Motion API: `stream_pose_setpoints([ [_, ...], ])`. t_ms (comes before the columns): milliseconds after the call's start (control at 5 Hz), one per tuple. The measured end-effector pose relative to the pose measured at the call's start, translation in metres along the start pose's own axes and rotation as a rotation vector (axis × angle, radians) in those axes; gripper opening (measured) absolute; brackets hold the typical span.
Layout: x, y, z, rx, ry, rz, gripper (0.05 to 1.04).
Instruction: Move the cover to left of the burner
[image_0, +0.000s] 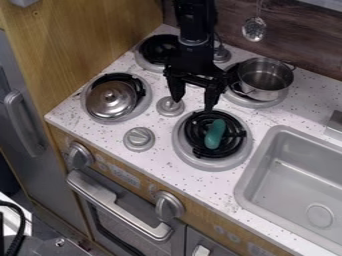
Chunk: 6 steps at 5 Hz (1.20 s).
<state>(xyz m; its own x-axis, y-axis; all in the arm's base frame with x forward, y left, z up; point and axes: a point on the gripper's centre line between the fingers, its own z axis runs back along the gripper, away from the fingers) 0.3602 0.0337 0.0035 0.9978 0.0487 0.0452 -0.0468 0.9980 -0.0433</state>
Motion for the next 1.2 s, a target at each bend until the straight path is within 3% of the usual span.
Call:
stream_pose_setpoints([
  [200,-0.007,0.000,-0.017,-0.004,0.049,0.003,0.987],
  [400,-0.003,0.009,-0.016,-0.010,0.047,0.017,0.987],
  [800,0.009,0.070,-0.002,-0.045,-0.009,0.173,0.987],
  [1200,0.006,0.141,0.007,-0.008,-0.045,0.310,0.987],
])
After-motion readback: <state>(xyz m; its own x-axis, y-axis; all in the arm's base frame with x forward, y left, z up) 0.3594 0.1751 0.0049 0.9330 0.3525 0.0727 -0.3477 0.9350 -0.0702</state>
